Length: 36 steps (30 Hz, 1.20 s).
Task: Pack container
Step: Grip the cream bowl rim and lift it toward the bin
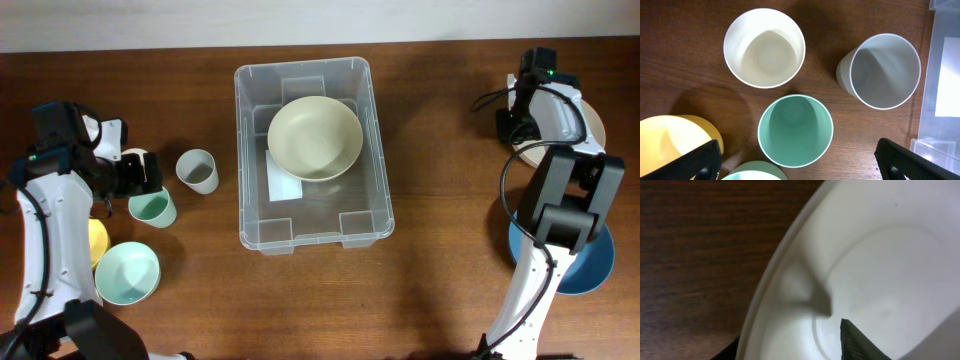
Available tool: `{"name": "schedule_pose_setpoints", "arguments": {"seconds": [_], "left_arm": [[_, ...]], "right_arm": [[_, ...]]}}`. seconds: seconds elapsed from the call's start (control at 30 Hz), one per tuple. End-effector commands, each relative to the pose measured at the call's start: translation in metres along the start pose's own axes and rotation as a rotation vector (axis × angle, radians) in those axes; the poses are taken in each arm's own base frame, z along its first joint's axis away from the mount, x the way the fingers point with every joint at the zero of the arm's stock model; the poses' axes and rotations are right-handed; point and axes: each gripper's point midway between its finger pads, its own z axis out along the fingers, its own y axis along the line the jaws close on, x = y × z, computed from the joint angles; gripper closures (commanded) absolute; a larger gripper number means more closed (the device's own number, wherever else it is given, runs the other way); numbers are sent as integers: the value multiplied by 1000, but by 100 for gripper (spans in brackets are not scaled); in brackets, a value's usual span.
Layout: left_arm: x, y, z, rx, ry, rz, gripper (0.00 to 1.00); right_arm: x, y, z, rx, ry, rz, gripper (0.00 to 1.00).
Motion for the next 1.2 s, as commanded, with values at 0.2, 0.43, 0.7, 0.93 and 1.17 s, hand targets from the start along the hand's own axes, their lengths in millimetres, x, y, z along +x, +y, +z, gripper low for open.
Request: {"name": "schedule_pose_setpoints", "arguments": {"seconds": [0.2,0.43,0.7,0.93,1.17], "left_arm": [[-3,-1,-2,15,-9,12,0],[-3,-1,-2,15,-9,12,0],[-3,-1,-2,15,-9,13,0],[-3,-1,-2,14,-9,13,0],[-3,-1,-2,14,-9,13,0]], "right_arm": [[7,4,13,-7,27,4,81],[4,11,5,-56,13,7,96],[-28,-5,-75,-28,-136,14,96],[-49,11,-189,-19,-350,-96,96],[-45,108,-309,-109,-594,-437,96]]}}
